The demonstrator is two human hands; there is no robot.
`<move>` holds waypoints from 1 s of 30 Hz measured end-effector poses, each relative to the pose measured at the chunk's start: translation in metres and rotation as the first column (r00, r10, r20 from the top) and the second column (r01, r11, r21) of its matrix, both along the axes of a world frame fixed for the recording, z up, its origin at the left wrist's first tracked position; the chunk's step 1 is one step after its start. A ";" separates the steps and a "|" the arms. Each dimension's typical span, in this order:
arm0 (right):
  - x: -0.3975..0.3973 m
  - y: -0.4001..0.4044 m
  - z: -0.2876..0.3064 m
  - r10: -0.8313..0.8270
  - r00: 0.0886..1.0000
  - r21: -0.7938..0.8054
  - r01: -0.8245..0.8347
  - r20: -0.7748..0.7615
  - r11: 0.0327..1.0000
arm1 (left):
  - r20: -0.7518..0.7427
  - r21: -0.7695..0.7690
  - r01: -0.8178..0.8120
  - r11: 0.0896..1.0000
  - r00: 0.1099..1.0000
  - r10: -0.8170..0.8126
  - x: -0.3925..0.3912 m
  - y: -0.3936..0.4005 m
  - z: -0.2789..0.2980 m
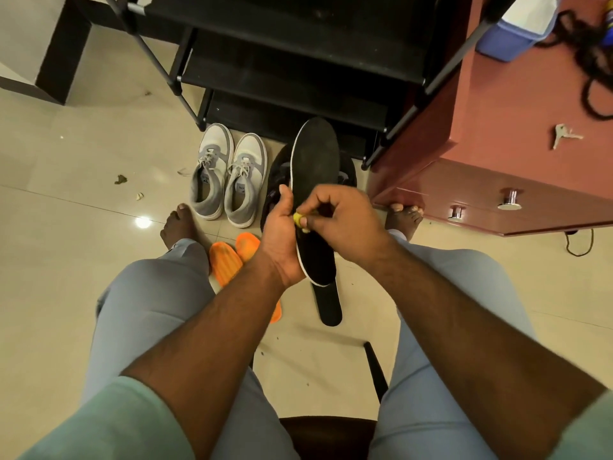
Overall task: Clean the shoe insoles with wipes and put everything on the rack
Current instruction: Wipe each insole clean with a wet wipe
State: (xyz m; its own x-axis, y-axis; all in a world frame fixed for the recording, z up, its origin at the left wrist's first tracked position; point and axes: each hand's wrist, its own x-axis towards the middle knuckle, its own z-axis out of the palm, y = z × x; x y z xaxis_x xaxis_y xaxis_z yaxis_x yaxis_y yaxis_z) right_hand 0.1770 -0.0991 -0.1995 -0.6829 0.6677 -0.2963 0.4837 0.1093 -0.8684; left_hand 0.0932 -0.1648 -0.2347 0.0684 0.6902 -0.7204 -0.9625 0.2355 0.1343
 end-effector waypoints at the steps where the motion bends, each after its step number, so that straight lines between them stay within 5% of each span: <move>1: -0.001 0.001 0.000 0.017 1.000 -0.020 -0.017 0.003 1.000 | 0.003 0.000 -0.015 1.000 1.000 0.015 -0.002 0.000 -0.001; 6: 0.017 -0.014 0.009 0.274 0.961 -0.089 -0.270 0.043 0.959 | -0.051 -0.047 -0.041 0.998 0.998 0.038 -0.018 -0.002 -0.007; 13: -0.004 0.006 -0.008 0.054 0.998 0.129 -0.055 0.018 0.990 | -0.025 -0.023 -0.039 0.999 0.999 0.038 -0.001 -0.003 -0.002; 19: 0.021 -0.019 0.006 0.272 0.962 0.026 -0.271 -0.036 0.962 | -0.068 -0.022 -0.064 0.998 0.996 0.063 -0.017 0.000 -0.004; 25: 0.009 0.011 -0.007 0.142 0.982 0.304 -0.175 0.126 0.937 | -0.088 0.070 -0.052 0.996 0.994 0.058 -0.014 0.000 0.001; 30: 0.025 -0.012 0.000 0.206 0.975 0.151 -0.216 0.077 0.965 | -0.147 0.055 -0.124 0.991 0.981 0.131 -0.020 -0.001 -0.010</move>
